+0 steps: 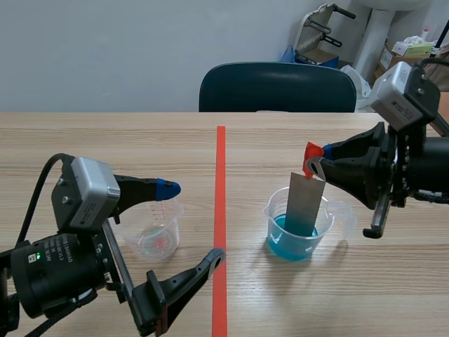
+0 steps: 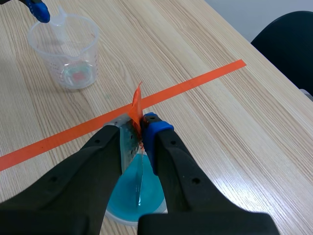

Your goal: Do the redox reaction experiment

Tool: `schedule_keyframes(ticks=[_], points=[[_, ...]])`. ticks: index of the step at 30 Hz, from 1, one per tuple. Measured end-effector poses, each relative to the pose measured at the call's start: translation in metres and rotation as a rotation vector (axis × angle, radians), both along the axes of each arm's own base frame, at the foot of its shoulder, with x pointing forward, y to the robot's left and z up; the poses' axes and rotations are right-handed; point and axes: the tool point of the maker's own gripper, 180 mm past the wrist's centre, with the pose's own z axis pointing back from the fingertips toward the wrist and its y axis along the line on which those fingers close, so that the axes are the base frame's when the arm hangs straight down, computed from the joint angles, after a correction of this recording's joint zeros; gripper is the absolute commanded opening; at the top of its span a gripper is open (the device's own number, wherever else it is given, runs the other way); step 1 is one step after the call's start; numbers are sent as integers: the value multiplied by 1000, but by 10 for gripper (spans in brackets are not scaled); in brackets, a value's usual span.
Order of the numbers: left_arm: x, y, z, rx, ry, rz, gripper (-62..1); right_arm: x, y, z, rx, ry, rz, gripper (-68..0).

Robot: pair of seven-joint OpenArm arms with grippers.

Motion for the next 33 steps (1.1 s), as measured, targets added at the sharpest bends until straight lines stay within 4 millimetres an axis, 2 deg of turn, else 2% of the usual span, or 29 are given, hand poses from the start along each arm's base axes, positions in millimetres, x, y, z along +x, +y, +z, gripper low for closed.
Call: schedule_keyframes(ticks=[33], points=[[0,0,0,0,0,0,14,0,0,0,2,-1,0,-669]])
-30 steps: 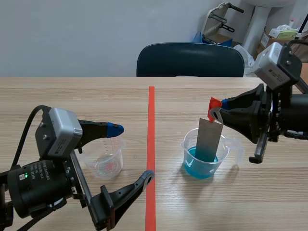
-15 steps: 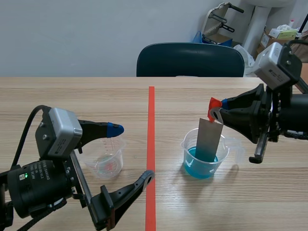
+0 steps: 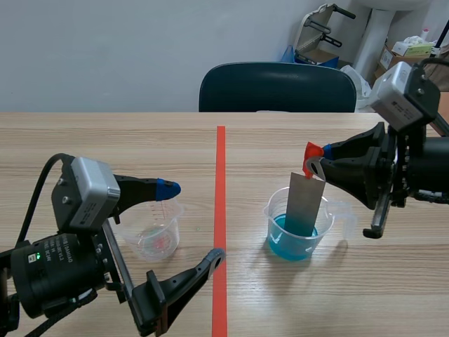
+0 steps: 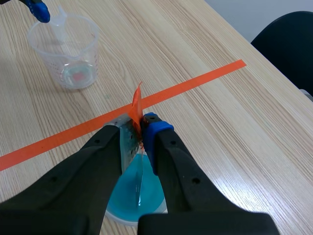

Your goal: Do the redox reaction experiment

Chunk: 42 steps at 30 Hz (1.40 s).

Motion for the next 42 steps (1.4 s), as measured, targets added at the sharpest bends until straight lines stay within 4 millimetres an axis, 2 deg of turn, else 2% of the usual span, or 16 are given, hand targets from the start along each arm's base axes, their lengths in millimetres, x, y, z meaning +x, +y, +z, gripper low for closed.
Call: schedule_keyframes(ticks=[19,24,26,33,42], points=[[0,0,0,0,0,0,14,0,0,0,2,0,-1,-669],[0,0,0,0,0,0,14,5,-6,4,-34,-16,-15,-669],[0,0,0,0,0,0,14,5,-6,11,-50,-35,-5,-669],[0,0,0,0,0,0,14,-4,6,52,-15,-93,69,-669],[0,0,0,0,0,0,14,-21,18,81,4,-67,142,-669]])
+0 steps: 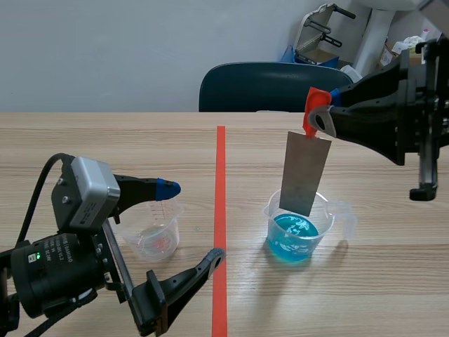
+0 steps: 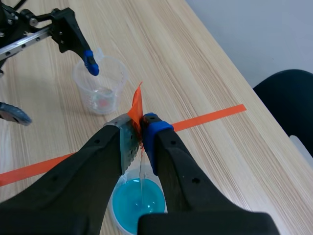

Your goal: Do the redox reaction experiment

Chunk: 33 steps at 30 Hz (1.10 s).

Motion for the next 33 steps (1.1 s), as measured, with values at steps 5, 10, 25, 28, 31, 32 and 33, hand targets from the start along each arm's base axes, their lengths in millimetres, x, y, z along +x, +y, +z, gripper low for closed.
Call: schedule_keyframes(ticks=[5,10,25,28,31,32,33], points=[[0,0,0,0,0,0,14,-5,2,8,-15,25,15,-669],[0,0,0,0,0,0,14,-5,1,24,-14,18,12,-669],[0,0,0,0,0,0,14,-6,1,55,-25,-17,4,-669],[0,0,0,0,0,0,14,-6,0,62,-20,-19,-1,-669],[0,0,0,0,0,0,14,-8,1,68,-19,-25,4,-669],[0,0,0,0,0,0,14,-9,1,69,-19,-25,6,-669],[0,0,0,0,0,0,14,-10,2,70,-17,-26,8,-669]])
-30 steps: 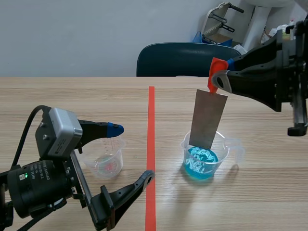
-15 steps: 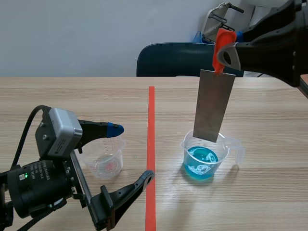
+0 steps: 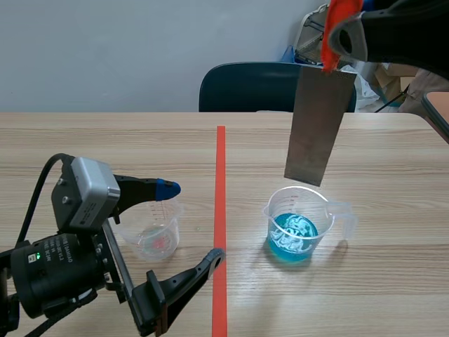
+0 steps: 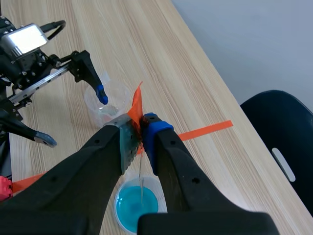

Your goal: Do the redox reaction experiment

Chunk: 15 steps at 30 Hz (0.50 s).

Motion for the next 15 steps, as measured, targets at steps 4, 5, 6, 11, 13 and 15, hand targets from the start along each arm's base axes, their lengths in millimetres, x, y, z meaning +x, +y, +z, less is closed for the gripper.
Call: schedule_keyframes(ticks=[4,5,6,11,13,15], points=[[0,0,0,0,0,0,14,-1,1,0,7,14,4,-669],[0,0,0,0,0,0,14,-2,1,0,9,20,5,-669],[0,0,0,0,0,0,14,-2,1,0,8,24,5,-669],[0,0,0,0,0,0,14,-2,1,-1,2,27,3,-669],[0,0,0,0,0,0,14,-2,1,-1,2,27,3,-669],[0,0,0,0,0,0,14,-2,1,-1,2,27,3,-669]])
